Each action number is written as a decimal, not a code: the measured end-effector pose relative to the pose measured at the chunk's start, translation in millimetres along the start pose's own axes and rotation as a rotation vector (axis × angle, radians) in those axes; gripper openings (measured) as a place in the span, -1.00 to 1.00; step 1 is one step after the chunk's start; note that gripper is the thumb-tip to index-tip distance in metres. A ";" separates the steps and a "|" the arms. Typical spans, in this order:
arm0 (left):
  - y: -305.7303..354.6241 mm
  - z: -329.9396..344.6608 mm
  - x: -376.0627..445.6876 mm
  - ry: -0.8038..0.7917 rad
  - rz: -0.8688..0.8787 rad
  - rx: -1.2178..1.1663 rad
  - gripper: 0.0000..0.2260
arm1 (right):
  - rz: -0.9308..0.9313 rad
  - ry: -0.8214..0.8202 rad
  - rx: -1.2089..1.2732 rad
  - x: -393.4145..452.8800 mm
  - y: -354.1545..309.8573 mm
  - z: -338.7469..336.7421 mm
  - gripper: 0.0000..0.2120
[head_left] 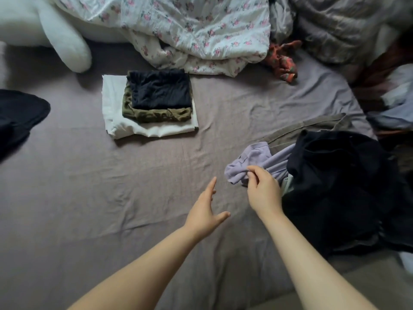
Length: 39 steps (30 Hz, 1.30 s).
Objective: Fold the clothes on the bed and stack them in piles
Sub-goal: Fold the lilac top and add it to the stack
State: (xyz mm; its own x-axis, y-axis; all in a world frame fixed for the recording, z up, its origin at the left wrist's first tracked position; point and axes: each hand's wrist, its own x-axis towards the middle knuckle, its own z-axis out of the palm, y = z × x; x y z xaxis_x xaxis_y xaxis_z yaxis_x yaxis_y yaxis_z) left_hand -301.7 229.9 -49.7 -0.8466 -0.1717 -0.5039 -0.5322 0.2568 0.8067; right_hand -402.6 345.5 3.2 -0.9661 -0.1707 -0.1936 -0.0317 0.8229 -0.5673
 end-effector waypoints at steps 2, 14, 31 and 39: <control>12.8 -0.8 -14.6 0.014 0.036 -0.096 -0.10 | -0.038 -0.033 0.073 -20.6 -12.1 -4.0 -0.78; -0.5 -52.1 -79.8 0.197 -0.165 -0.770 -0.72 | -0.138 -0.254 0.205 -103.8 -88.4 42.3 -0.79; -153.5 -200.0 -157.7 0.707 -0.454 -1.010 -0.76 | -0.035 -0.498 -0.146 -133.9 -40.4 129.1 -0.55; -161.7 -151.7 -131.1 0.487 -0.254 -0.229 -0.81 | -0.263 -0.257 -0.290 -78.3 -35.5 143.7 -0.52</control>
State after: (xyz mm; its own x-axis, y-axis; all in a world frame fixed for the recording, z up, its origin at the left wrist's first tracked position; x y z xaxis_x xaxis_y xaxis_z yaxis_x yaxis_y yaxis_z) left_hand -103.2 66.5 -67.2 -0.5625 -0.6314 -0.5337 -0.6560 -0.0521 0.7530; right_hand -289.1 251.8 -76.5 -0.8222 -0.4924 -0.2854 -0.3730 0.8449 -0.3834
